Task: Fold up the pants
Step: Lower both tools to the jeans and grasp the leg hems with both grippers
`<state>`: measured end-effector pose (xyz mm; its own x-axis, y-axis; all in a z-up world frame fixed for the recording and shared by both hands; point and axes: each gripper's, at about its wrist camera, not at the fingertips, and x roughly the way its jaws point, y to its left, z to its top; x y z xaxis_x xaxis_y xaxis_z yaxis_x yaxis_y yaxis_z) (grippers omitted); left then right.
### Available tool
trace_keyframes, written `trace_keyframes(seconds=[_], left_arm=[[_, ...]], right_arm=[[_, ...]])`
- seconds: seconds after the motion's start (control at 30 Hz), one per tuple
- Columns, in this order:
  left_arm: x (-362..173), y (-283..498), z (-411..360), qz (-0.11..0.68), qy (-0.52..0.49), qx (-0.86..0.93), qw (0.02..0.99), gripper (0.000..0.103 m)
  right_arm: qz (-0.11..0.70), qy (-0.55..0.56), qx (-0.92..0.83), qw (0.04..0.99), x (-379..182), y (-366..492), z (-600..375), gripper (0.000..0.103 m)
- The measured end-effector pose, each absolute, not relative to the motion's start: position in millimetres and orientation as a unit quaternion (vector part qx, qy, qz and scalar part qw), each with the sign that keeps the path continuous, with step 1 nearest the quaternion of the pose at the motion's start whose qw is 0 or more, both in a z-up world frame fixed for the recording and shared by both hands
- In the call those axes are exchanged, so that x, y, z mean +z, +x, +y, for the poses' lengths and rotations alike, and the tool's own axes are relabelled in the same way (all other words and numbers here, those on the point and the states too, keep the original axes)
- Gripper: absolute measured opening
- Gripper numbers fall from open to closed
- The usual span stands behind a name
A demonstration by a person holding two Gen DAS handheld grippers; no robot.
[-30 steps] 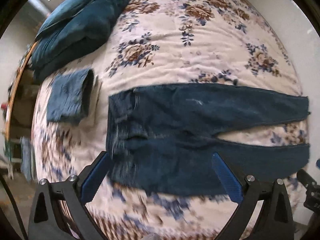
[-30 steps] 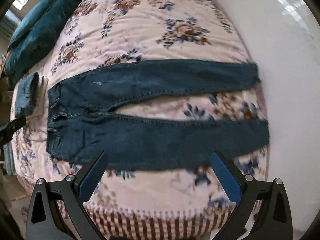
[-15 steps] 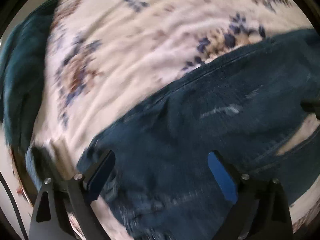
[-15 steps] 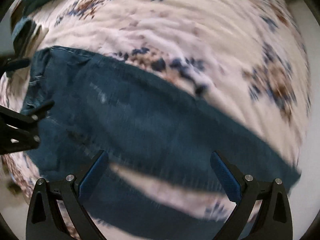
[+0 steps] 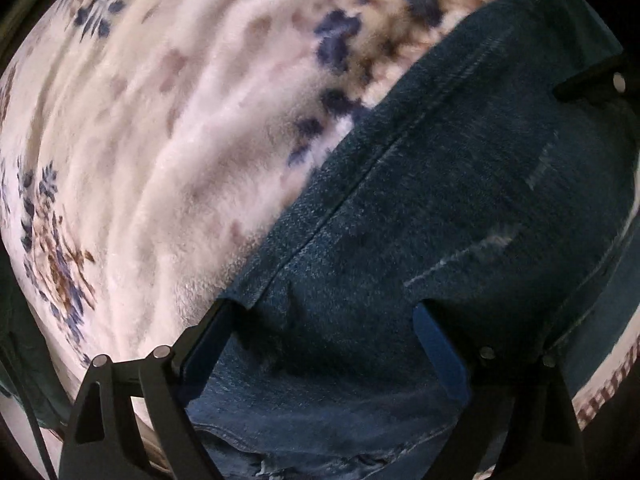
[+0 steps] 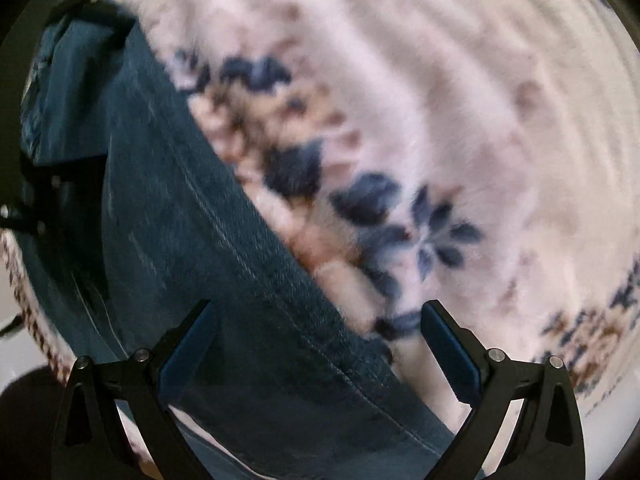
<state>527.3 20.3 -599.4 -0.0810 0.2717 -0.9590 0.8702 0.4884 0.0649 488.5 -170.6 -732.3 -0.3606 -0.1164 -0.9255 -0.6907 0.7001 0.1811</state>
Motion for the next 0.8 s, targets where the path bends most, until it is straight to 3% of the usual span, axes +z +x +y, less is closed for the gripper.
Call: trace_keyframes(seconds=[0.37,0.4,0.47,0.53,0.63,0.8], left_arm=[[-621,554,-11,0.694,0.436,-0.277,0.501,0.091],[-621,556,-11,0.694,0.433,-0.277,0.504,0.088],[-613,546,-10,0.694,0.418,-0.291,0.509,0.069],[-604,543,-10,0.69,0.417,-0.291,0.516,0.046],[-590,541,-4,0.682,0.405,-0.277,0.543,0.021],[-553,535,14,0.668,0.354,-0.259,0.601,0.01]], right_arm=[[0.794,-0.279,0.266,0.471,-738,469,-254,0.1],[0.789,-0.283,0.267,0.475,-740,473,-249,0.095],[0.78,-0.285,0.277,0.484,-730,468,-251,0.082],[0.765,-0.283,0.29,0.5,-713,461,-254,0.052],[0.75,-0.275,0.285,0.53,-693,450,-264,0.024],[0.741,-0.21,0.281,0.573,-654,407,-285,0.013]])
